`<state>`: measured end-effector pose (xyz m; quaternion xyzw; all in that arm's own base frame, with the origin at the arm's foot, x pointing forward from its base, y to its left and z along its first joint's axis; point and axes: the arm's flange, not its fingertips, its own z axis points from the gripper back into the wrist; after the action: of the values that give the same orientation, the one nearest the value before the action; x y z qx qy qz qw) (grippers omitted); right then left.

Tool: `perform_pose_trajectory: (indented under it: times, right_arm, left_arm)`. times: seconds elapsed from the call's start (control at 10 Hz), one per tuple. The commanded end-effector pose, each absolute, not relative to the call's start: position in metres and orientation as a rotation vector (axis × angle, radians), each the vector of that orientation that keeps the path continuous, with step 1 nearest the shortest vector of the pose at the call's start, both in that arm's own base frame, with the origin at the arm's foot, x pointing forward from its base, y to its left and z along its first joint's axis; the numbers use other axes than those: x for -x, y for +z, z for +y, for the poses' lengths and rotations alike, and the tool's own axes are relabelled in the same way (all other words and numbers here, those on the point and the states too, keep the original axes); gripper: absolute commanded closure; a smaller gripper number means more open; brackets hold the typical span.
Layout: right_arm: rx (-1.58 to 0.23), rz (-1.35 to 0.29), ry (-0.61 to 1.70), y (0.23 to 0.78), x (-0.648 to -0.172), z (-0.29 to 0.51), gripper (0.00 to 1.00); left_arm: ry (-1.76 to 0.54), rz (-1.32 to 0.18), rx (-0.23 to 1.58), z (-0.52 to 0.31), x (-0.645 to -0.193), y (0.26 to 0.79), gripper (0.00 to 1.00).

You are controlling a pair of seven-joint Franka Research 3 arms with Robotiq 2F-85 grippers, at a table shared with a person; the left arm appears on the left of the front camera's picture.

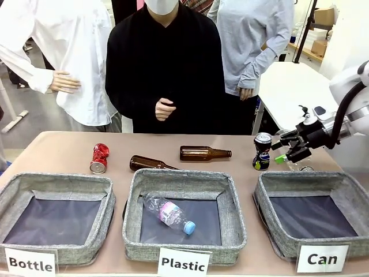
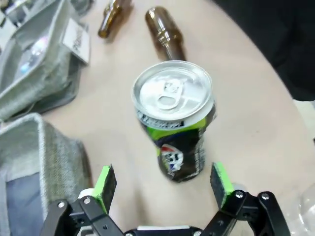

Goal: Sort the can waste into the basket.
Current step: Pick up the can waste from the table and place it in the right Fabric basket.

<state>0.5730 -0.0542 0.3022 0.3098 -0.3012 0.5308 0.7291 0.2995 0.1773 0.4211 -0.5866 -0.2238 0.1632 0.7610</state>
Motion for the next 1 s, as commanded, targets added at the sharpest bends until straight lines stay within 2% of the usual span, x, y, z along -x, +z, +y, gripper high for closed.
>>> perform_pose_trajectory:
  times: [0.0, 0.4, 0.9]
  right_arm:
    - [-0.658, -0.721, 1.106, 0.298, -0.586, -0.044, 0.0]
    - [-0.663, -0.809, 1.057, 0.292, -0.593, -0.027, 0.0]
    - [-0.736, -0.801, 1.056, 0.285, -0.595, -0.019, 0.0]
  left_arm:
    - [0.33, -0.499, 1.279, 0.178, -0.298, 0.421, 0.0]
    - [0.33, -0.499, 1.279, 0.178, -0.298, 0.421, 0.0]
    - [0.33, -0.499, 1.279, 0.178, -0.298, 0.421, 0.0]
